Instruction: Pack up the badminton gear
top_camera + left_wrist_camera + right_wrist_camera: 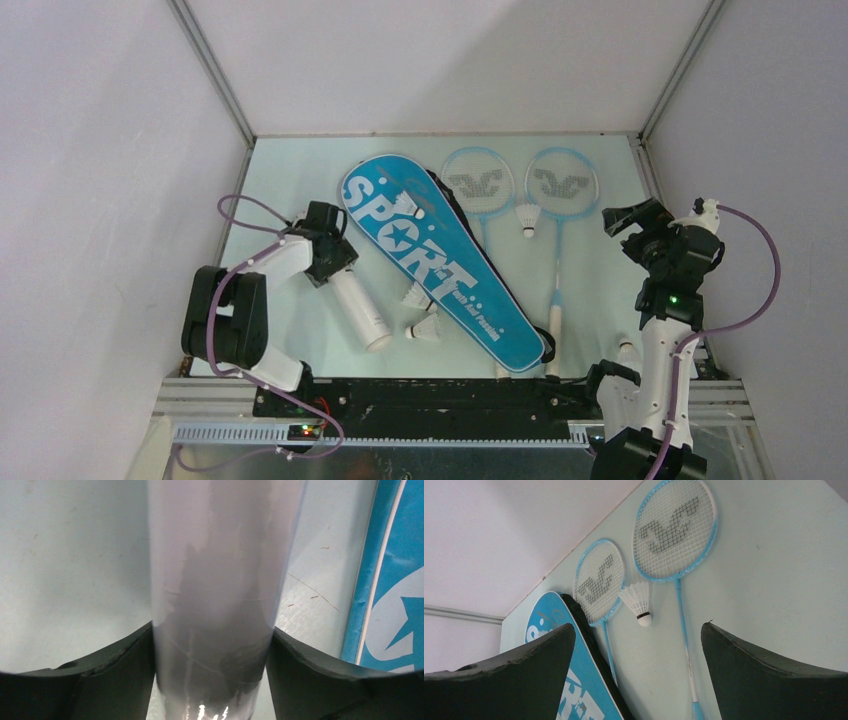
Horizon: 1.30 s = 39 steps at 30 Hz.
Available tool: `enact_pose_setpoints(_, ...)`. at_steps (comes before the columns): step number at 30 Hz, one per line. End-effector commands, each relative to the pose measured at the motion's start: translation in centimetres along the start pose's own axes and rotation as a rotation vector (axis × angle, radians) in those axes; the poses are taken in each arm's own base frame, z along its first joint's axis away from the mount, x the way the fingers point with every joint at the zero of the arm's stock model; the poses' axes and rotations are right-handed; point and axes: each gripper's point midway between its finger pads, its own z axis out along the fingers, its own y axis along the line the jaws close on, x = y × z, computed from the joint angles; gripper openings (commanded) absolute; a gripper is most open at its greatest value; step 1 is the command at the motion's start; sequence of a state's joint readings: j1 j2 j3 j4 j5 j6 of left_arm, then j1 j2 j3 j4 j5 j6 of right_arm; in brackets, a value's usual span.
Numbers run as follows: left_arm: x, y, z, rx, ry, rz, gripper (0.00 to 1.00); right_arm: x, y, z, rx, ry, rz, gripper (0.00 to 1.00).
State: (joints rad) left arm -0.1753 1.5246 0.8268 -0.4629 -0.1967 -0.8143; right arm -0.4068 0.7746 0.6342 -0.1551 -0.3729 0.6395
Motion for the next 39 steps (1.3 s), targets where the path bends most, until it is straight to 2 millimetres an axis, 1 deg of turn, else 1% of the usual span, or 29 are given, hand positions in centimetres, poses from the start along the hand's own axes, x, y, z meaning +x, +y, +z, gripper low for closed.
enact_pose_setpoints(1,-3.4,-0.4,-2.5,-0.019,-0.123,0.024,0.69,-0.4,1.0,-0.1,-0.040,-0.011,-0.019,0.99)
enact_pose_setpoints(4,-6.4,-0.3,-5.1,-0.017,-0.254,0.024,0.65,-0.2,1.7,-0.2,-0.075,0.000,-0.030,0.99)
enact_pose_setpoints(6,-8.8,-0.4,-8.2,0.020,-0.372,-0.005,0.63,-0.1,2.1,-0.3,-0.091,0.005,-0.038,0.99)
enact_pose_setpoints(9,-11.7,-0.8,-12.1,0.073,-0.512,-0.030,0.59,-0.1,2.9,-0.5,-0.124,0.004,-0.059,0.99)
enact_pose_setpoints(10,-12.8,-1.2,-14.0,0.122,-0.573,-0.029,0.56,0.0,3.1,-0.6,-0.134,0.004,-0.065,0.99)
enact_pose_setpoints(11,-13.2,-1.5,-15.0,0.150,-0.603,-0.004,0.53,0.1,3.6,-0.6,-0.154,0.008,-0.074,0.99)
enact_pose_setpoints(12,-14.3,-2.3,-17.5,0.230,-0.679,-0.022,0.51,0.1,3.9,-0.7,-0.165,0.008,-0.080,0.99)
enact_pose_setpoints(13,-15.1,-3.5,-18.9,0.307,-0.737,0.003,0.49,0.3,4.5,-0.8,-0.191,0.013,-0.100,0.99)
enact_pose_setpoints(14,-15.4,-4.1,-21.1,0.383,-0.791,0.013,0.48,0.5,5.0,-0.9,-0.214,0.021,-0.113,0.99)
enact_pose_setpoints(15,-15.7,-5.8,-22.8,0.495,-0.851,0.070,0.45,0.7,5.7,-1.0,-0.246,0.025,-0.140,0.99)
enact_pose_setpoints(16,-15.7,-6.5,-25.3,0.585,-0.914,0.094,0.43,1.1,6.4,-1.2,-0.284,0.041,-0.158,0.99)
enact_pose_setpoints(17,-15.4,-8.1,-27.2,0.700,-0.975,0.181,0.40,1.4,7.2,-1.4,-0.322,0.045,-0.188,0.99)
enact_pose_setpoints(18,-15.0,-8.6,-29.3,0.773,-1.027,0.222,0.39,1.8,8.0,-1.8,-0.367,0.062,-0.209,0.99)
enact_pose_setpoints(20,-13.1,-10.3,-32.6,0.926,-1.116,0.393,0.41,2.7,9.7,-2.5,-0.459,0.082,-0.271,0.99)
enact_pose_setpoints(22,-10.3,-11.8,-34.5,1.035,-1.173,0.597,0.43,3.7,11.4,-3.4,-0.554,0.101,-0.348,0.99)
enact_pose_setpoints(24,-6.9,-13.2,-35.3,1.113,-1.197,0.852,0.40,5.0,12.9,-4.3,-0.625,0.137,-0.430,0.99)
enact_pose_setpoints(25,-6.2,-13.4,-34.7,1.073,-1.212,0.970,0.36,6.0,13.7,-4.9,-0.667,0.167,-0.485,0.99)
enact_pose_setpoints(26,-4.5,-14.0,-34.8,1.105,-1.201,1.053,0.34,6.4,14.1,-5.1,-0.683,0.174,-0.512,0.99)
enact_pose_setpoints(27,-3.7,-14.0,-33.8,1.064,-1.190,1.179,0.30,7.5,15.2,-5.9,-0.737,0.196,-0.559,0.99)
enact_pose_setpoints(28,-2.1,-14.2,-33.7,1.095,-1.163,1.262,0.29,8.0,15.7,-6.3,-0.762,0.202,-0.581,0.99)
enact_pose_setpoints(29,-1.1,-13.9,-32.8,1.076,-1.132,1.374,0.29,8.8,16.7,-7.2,-0.822,0.213,-0.623,0.99)
enact_pose_setpoints(30,0.4,-13.8,-32.9,1.128,-1.111,1.448,0.29,9.8,17.6,-8.2,-0.886,0.233,-0.649,0.99)
enact_pose_setpoints(32,2.5,-13.0,-32.1,1.157,-1.088,1.621,0.31,10.9,19.2,-10.2,-1.002,0.242,-0.716,0.99)
enact_pose_setpoints(33,3.3,-12.3,-31.1,1.138,-1.089,1.724,0.31,11.2,19.6,-10.8,-1.046,0.231,-0.758,0.98)
enact_pose_setpoints(34,4.3,-11.9,-30.2,1.154,-1.077,1.781,0.31,12.0,20.4,-12.1,-1.125,0.238,-0.793,0.97)
enact_pose_setpoints(35,4.6,-11.5,-29.6,1.134,-1.106,1.857,0.32,12.4,20.7,-12.8,-1.167,0.234,-0.817,0.96)
enact_pose_setpoints(36,5.2,-11.3,-28.3,1.131,-1.094,1.892,0.32,13.2,21.3,-14.1,-1.251,0.232,-0.860,0.95)
enact_pose_setpoints(37,5.3,-11.4,-28.1,1.120,-1.125,1.922,0.31,13.6,21.5,-14.8,-1.291,0.230,-0.882,0.93)
enact_pose_setpoints(39,5.8,-11.4,-26.8,1.109,-1.102,1.951,0.31,14.7,22.0,-16.6,-1.399,0.222,-0.954,0.92)
